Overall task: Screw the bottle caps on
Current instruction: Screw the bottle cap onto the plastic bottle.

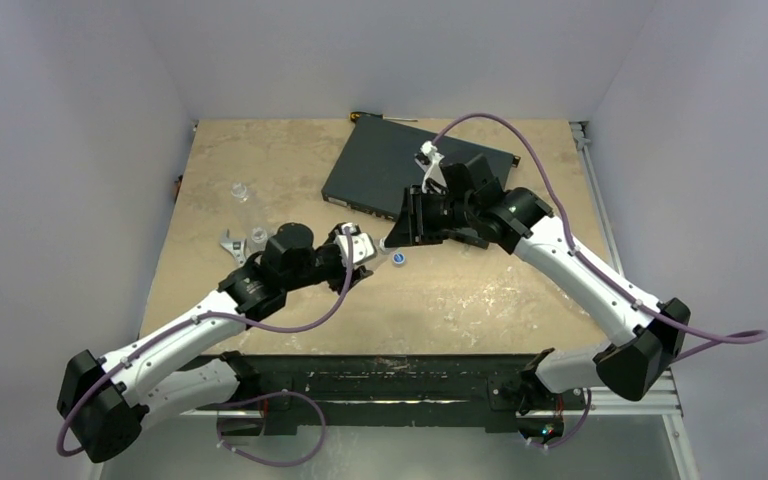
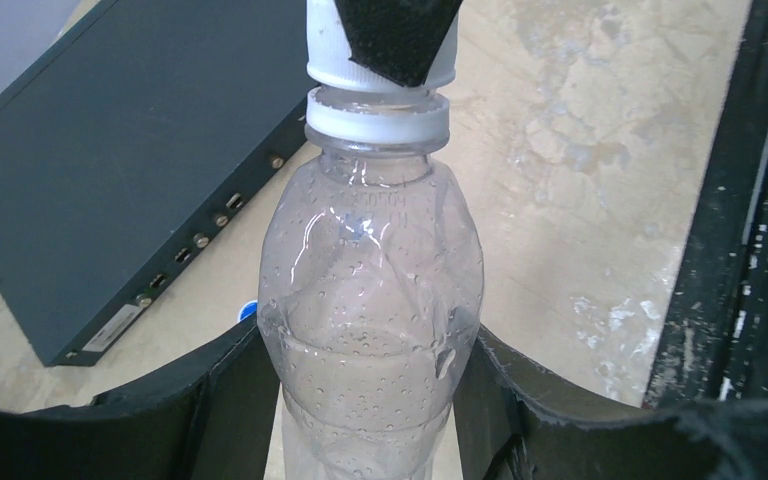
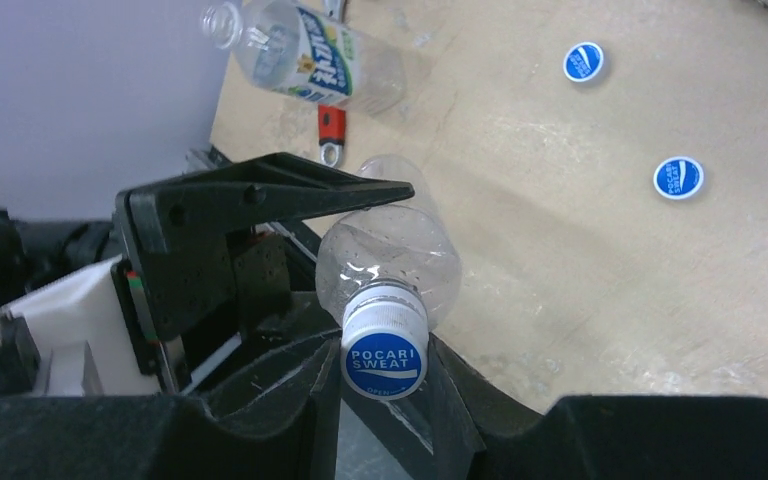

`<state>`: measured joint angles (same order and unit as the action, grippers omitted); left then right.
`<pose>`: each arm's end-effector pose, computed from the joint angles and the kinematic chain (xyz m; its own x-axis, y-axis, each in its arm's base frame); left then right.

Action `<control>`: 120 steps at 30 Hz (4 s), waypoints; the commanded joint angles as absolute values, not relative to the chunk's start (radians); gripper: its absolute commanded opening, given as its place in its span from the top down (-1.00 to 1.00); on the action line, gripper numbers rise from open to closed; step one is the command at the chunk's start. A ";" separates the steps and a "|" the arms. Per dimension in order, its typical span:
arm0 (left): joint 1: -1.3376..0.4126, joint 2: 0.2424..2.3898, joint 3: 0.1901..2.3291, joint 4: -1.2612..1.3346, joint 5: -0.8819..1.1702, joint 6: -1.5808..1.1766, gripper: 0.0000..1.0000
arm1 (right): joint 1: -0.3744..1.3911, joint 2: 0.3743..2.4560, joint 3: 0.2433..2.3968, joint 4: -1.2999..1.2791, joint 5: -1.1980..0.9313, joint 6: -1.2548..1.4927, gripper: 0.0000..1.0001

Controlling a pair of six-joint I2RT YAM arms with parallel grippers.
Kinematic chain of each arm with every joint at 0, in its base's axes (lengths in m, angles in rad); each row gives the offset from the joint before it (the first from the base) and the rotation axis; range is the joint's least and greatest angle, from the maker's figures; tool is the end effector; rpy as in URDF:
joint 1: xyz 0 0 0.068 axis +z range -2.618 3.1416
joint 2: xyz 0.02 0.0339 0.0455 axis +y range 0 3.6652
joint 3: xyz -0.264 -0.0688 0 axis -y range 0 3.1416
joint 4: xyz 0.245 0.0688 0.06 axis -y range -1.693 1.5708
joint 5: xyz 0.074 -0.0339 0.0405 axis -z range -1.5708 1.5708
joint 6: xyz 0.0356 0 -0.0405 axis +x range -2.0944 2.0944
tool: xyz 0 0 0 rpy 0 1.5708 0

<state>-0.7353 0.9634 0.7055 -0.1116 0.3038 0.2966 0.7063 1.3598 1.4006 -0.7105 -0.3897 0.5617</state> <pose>0.1577 -0.1570 0.2868 -0.0086 0.3838 -0.9234 0.8883 0.4270 0.1692 0.2125 0.1991 0.3752 -0.8401 -0.0691 -0.5379 -0.4484 0.6466 0.6172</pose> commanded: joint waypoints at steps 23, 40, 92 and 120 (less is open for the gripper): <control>-0.825 0.976 0.727 0.162 0.166 0.356 0.66 | 0.758 1.388 1.463 -0.689 -0.338 0.949 -0.37; -0.635 1.007 0.729 0.045 0.721 0.179 0.68 | 0.758 1.175 1.449 -0.839 -0.249 0.460 -0.96; -0.623 0.956 0.704 -0.108 0.999 0.112 0.64 | 0.973 1.268 1.587 -0.945 -0.318 0.041 0.14; -0.666 0.921 0.762 0.284 0.317 0.226 0.67 | 0.938 1.468 1.699 -1.052 -0.134 0.542 0.86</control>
<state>-0.6395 0.9058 0.6815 -0.0330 0.5888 0.1646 0.9333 1.3914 1.6718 -0.9306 -0.0711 0.3595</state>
